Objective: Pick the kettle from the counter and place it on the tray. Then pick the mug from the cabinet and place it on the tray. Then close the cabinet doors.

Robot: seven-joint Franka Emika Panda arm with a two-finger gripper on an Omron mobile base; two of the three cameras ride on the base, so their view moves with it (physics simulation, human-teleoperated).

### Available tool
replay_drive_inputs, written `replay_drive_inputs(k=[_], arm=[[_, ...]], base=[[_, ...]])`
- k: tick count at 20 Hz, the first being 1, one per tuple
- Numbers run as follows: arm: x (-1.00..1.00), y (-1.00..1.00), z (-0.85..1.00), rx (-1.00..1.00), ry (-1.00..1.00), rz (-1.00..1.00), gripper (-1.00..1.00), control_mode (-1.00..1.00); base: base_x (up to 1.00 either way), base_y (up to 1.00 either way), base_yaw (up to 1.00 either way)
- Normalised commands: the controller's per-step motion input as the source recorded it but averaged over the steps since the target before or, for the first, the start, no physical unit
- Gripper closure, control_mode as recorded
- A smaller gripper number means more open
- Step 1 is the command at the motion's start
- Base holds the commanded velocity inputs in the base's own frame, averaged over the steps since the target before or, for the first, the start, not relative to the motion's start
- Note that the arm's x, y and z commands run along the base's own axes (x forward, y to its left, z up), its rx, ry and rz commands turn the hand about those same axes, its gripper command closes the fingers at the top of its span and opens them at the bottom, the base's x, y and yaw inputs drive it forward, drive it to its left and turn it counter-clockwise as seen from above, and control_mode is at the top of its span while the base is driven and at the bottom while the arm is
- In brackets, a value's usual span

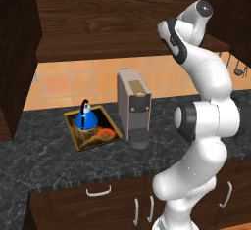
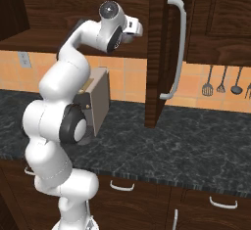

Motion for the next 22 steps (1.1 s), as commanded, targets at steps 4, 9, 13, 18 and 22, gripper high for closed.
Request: replay_drive_inputs(k=[4,9,13,18,22], arm=[[0.32,-0.05,0.0,0.0,0.02,0.0,-1.0,-1.0],[0.11,-0.08,0.0,0.0,0.0,0.0,1.0,-1.0],[0.0,-0.07,0.0,0.0,0.0,0.0,1.0,-1.0],[0.0,0.0,0.0,0.0,0.0,0.0,1.0,-1.0],[-0.01,0.0,0.0,0.01,-0.03,0.0,1.0,-1.0]], base=[[0.0,0.0,0.0],[0.0,0.0,0.0],[0.0,0.0,0.0],[0.0,0.0,0.0],[0.0,0.0,0.0]])
